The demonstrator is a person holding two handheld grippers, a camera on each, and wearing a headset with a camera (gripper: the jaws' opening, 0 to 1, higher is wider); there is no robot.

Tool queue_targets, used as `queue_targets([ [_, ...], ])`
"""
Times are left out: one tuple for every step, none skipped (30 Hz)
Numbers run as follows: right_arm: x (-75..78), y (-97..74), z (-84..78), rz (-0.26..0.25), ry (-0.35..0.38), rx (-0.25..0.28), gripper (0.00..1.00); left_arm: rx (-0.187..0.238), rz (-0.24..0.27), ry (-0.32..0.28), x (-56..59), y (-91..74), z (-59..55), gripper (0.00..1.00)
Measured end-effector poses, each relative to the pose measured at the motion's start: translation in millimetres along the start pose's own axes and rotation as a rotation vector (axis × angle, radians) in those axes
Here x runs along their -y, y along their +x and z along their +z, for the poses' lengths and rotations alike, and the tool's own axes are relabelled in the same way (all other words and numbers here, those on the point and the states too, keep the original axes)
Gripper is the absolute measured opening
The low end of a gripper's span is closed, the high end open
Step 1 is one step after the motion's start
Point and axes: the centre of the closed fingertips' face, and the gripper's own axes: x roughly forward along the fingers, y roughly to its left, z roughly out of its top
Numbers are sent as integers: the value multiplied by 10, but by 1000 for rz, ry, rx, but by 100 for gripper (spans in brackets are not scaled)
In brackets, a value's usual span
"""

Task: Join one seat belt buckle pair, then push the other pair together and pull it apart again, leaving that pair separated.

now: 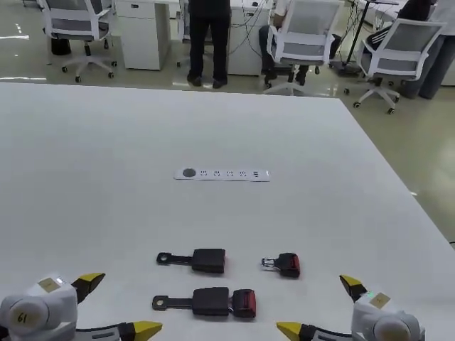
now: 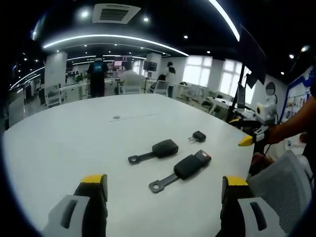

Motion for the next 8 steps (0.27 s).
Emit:
queue_targets([
  [4, -6, -5, -1, -3, -1, 100, 1, 1, -1, 6, -9, 1, 99],
  [16, -8, -12, -4, -2, -2, 100, 3, 2, -3, 3, -30, 2, 99],
  [26, -15, -16, -6, 4, -2, 100, 4, 2, -3, 0, -44, 4, 99],
  [26, -20, -13, -7, 5, -1, 100, 5, 3, 0, -4, -60, 1, 99],
  [30, -23, -21, -9, 5, -2, 100, 3, 4, 6, -9, -71, -7, 99],
  [33, -22, -34, -7, 7, -5, 100, 1, 4, 12, -8, -78, -12, 99],
  [19, -22, -46, 3, 14, -5, 100, -3, 4, 18, -24, -85, -26, 99],
  [15, -24, -53, 3, 12, -5, 100, -3, 3, 20, -24, -88, -28, 99],
])
